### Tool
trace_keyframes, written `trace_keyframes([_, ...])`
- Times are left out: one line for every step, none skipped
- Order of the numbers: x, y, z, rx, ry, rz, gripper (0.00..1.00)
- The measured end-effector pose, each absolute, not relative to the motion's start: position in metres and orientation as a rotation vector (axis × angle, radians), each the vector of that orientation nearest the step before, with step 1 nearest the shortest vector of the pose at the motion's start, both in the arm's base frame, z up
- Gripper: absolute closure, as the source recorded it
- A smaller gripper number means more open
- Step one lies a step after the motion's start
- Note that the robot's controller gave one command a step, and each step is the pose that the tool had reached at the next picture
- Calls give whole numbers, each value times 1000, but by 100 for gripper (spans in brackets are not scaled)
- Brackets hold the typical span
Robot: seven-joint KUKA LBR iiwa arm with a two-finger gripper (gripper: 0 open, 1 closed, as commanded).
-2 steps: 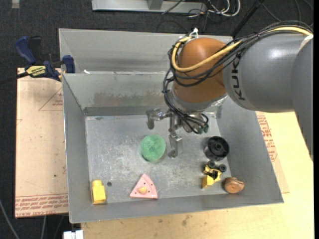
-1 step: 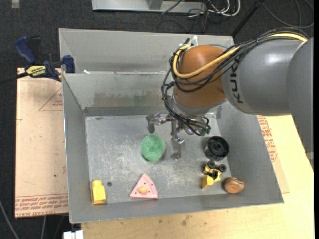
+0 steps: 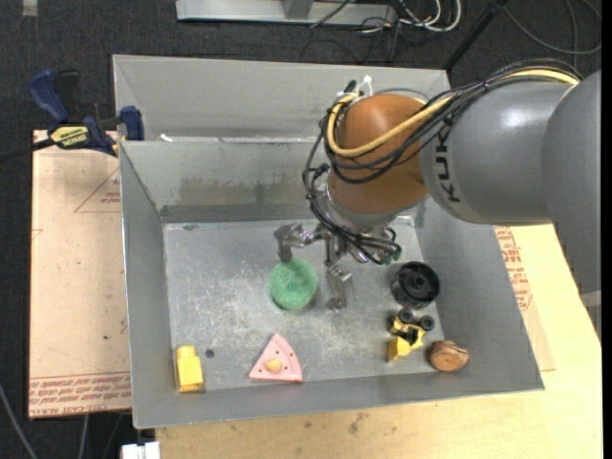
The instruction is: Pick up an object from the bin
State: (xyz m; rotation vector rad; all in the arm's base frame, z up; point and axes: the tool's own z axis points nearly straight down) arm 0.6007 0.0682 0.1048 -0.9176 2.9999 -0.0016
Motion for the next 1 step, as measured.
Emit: trace_keyframes([552,63,70,-1500,2757,5,100])
